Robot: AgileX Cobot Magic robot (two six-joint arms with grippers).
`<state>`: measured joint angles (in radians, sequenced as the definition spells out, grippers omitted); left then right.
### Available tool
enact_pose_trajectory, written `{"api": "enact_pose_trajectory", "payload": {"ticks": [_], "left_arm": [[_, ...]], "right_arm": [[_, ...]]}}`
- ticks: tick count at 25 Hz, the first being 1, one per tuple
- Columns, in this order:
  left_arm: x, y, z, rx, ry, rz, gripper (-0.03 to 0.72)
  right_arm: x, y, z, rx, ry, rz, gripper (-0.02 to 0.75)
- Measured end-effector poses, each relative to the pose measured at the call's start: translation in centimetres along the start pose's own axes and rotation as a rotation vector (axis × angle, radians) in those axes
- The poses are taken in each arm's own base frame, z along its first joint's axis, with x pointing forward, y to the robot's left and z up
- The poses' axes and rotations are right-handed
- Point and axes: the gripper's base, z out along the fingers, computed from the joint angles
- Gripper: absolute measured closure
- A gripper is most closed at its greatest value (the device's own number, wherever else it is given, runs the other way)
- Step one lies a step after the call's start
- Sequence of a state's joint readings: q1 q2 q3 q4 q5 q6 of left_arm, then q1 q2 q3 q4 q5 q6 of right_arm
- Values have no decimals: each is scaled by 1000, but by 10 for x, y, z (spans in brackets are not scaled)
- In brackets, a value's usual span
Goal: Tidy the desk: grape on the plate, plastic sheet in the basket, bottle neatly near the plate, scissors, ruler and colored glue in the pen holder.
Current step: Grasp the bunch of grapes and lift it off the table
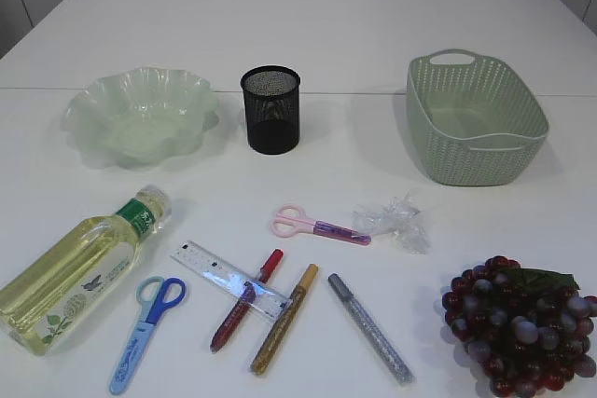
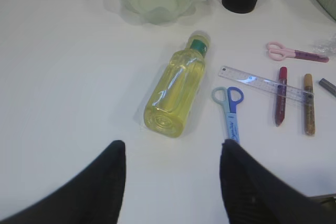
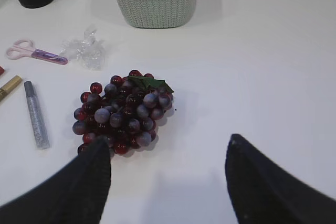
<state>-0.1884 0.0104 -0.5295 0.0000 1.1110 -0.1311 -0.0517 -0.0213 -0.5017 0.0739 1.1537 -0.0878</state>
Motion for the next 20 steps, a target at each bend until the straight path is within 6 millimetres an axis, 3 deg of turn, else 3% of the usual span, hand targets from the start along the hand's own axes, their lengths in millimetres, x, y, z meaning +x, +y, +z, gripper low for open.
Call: {"api": "enact_pose_trajectory", "payload": {"ticks": [20], "left_arm": [[0,0,0,0,0,0,273]], "right_arm": [[0,0,0,0,0,0,207]]}}
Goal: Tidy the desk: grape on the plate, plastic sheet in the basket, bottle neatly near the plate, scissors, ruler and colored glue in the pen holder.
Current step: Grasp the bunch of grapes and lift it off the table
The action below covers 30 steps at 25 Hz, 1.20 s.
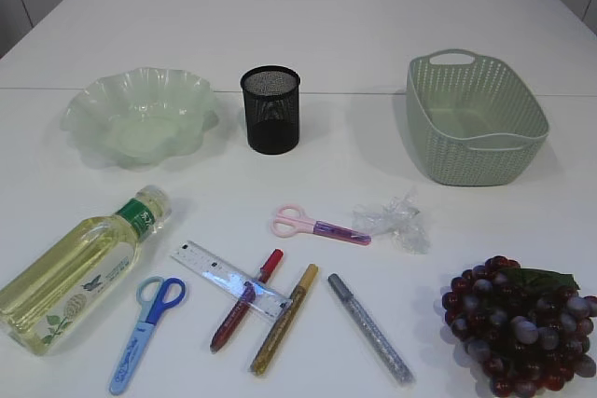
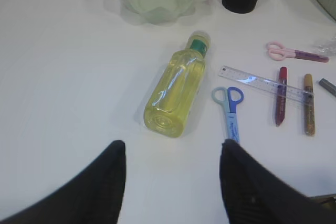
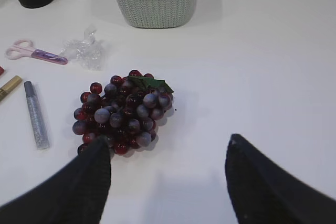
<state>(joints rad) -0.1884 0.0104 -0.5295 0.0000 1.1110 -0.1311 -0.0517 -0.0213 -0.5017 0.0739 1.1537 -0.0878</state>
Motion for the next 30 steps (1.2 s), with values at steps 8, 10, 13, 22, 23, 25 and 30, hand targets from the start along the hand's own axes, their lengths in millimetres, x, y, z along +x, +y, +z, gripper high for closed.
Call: {"api": "enact_pose_trajectory", "payload": {"ticks": [8,10,13,22,23,25,30], "left_arm": [[0,0,0,0,0,0,273],[0,0,0,0,0,0,273],[0,0,0,0,0,0,273],[-5,-1,-1,5,-34,0,273],[-9,-1,-2,9,-66,0,273],[-19,-2,-4,16,-120,0,273],[-48,-6,16,15,-113,0,273]], "right_arm": [[0,0,0,0,0,0,207],[0,0,0,0,0,0,207],[0,0,0,0,0,0,207],[-11,0,-7,5,-96,46,207],[-14,0,-9,5,-126,76,207],[-20,-1,-6,3,-122,128,207],[-41,-4,27,3,78,169,207]]}}
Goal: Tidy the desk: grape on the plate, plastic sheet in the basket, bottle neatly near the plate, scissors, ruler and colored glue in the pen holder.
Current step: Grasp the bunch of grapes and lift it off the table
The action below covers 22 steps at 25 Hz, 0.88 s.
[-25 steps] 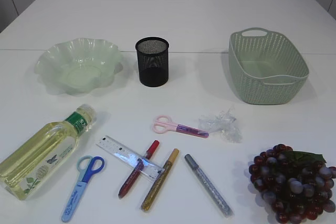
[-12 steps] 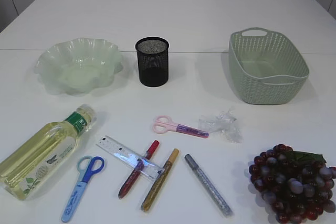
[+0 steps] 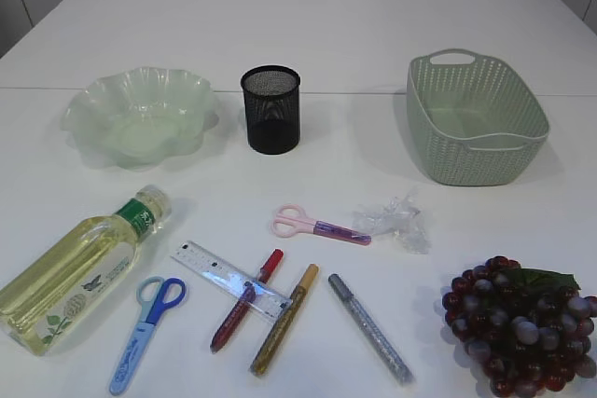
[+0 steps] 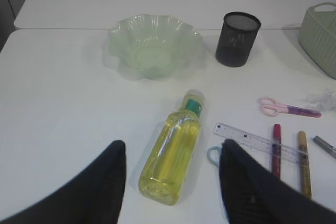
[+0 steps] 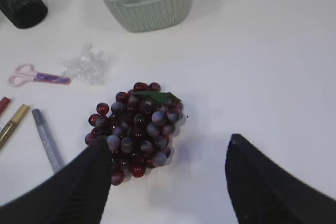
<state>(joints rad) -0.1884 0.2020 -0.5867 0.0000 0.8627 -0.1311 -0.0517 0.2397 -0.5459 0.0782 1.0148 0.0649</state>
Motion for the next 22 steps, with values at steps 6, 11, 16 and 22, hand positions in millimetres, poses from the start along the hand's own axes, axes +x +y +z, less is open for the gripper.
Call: {"api": "enact_pose_trajectory", "payload": {"ticks": [6,11,16,22], "left_arm": [[-23,-4,50,-1,55,-40,273],[-28,-6,100,3,147,-84,273],[-18,-9,140,6,300,-173,273],[-4,-11,174,-7,472,-217,273]], "right_arm": [[-25,3,42,-5,205,45,207],[-42,7,79,-35,356,115,207],[-50,9,128,-44,542,171,207],[-50,5,181,-27,680,156,207]]}}
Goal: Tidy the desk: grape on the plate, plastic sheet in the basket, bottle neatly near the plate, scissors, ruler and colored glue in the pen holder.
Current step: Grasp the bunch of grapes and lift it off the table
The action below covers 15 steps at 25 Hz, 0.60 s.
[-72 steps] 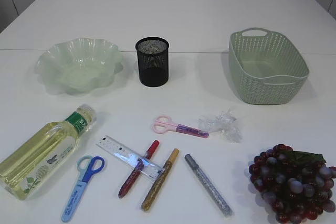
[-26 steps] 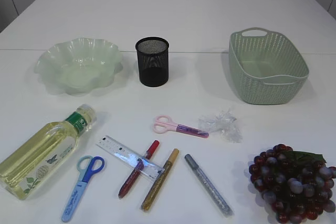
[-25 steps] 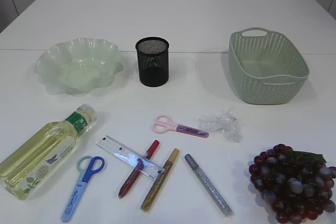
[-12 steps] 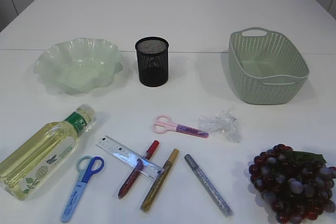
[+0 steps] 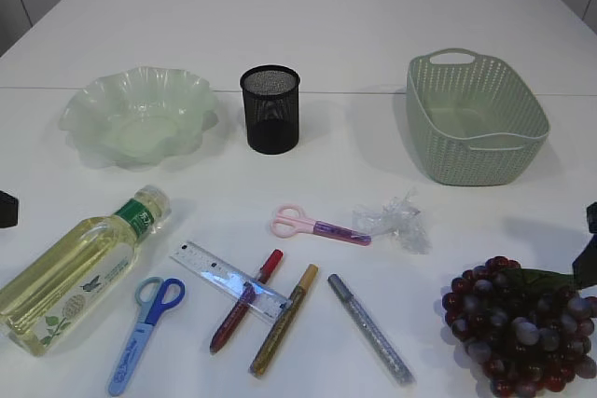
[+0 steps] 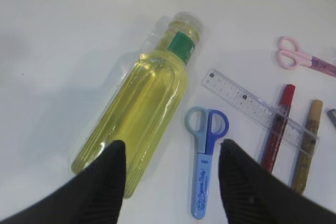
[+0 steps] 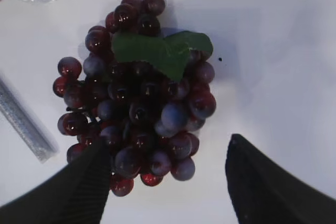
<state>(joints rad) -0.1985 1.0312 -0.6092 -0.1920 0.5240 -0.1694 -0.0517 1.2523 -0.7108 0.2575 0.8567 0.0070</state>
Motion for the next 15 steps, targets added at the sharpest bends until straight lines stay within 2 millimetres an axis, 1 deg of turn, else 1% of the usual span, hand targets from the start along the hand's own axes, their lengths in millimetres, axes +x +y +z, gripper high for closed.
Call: {"api": "enact_pose_trajectory", "payload": {"ticks": [5,7,10,15], "left_arm": [[-11,-4,12,-15,79,20,273],[-15,-5,15,-18,100,27,273],[-19,-7,16,-18,108,32,273],[-20,-7,16,-17,114,35,273]], "right_arm": [[-22,-1,25,13,78,-34,202],[-28,-2,35,14,104,-59,161],[-32,-3,47,11,140,-96,90],[-35,-6,63,13,177,-102,76]]}}
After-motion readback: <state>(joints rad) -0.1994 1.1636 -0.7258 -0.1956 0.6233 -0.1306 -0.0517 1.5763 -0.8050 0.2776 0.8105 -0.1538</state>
